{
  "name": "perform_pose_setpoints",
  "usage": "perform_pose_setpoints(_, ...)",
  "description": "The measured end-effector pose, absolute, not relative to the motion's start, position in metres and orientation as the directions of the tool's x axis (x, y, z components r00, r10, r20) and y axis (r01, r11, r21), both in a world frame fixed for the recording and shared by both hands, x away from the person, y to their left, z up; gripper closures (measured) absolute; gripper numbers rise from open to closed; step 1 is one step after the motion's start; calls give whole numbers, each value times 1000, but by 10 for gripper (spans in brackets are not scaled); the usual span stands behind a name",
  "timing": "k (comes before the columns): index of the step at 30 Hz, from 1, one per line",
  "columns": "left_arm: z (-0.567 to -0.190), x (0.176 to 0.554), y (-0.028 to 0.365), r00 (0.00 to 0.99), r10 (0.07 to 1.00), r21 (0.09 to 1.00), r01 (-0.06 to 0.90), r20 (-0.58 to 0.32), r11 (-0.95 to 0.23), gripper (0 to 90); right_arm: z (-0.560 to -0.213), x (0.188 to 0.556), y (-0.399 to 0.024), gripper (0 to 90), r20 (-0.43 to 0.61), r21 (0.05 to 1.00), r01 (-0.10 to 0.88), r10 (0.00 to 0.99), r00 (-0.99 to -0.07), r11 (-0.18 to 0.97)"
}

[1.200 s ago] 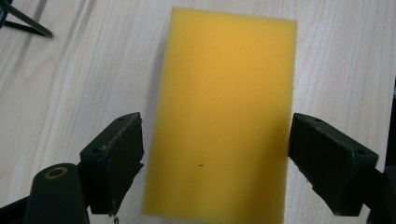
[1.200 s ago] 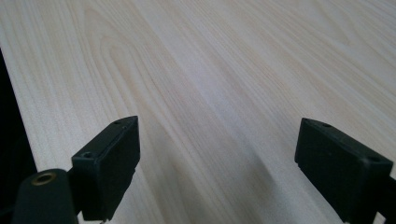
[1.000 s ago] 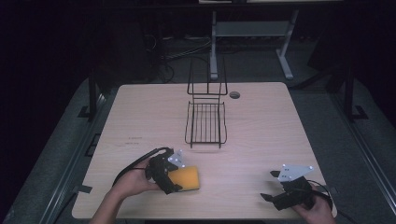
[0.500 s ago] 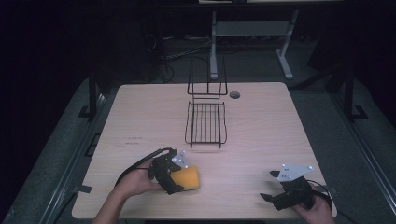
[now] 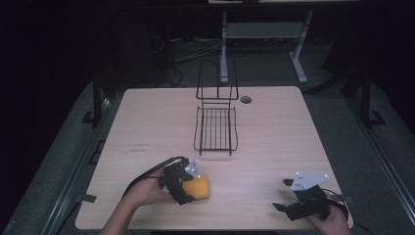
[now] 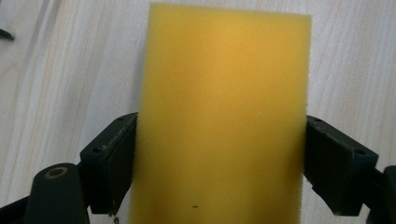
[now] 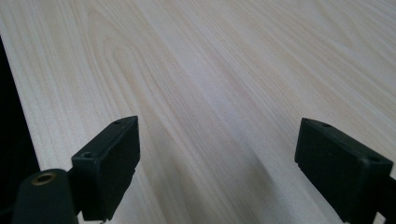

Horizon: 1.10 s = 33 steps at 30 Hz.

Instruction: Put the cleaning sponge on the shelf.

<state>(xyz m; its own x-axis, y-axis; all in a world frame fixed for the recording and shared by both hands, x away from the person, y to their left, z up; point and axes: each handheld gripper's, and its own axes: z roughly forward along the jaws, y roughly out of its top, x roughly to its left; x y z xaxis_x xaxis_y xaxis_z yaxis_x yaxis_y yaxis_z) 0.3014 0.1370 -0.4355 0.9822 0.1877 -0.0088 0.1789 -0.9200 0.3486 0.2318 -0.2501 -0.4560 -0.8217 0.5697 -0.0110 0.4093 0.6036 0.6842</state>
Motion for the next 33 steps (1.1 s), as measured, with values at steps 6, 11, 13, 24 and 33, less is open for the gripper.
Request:
perform_pose_setpoints(6,-436,302,136,982,190,348,182,-10,-920,181,-456,232,-250,138,-9,685,410,570,-821,602)
perform_pose_setpoints(11,-438,302,135,982,188,335,181,-12,-925,181,-456,232,-250,138,-11,684,408,568,-823,604)
perform_pose_setpoints(13,-439,302,134,982,187,331,180,-10,-926,182,-456,232,-250,138,-10,684,410,569,-822,604)
perform_pose_setpoints(24,-440,302,133,983,181,326,173,-8,-929,199,-456,232,-251,138,-12,684,407,568,-823,605)
perform_pose_setpoints(33,-440,303,133,983,182,328,175,-9,-928,211,-456,232,-251,138,-12,684,408,568,-823,604)
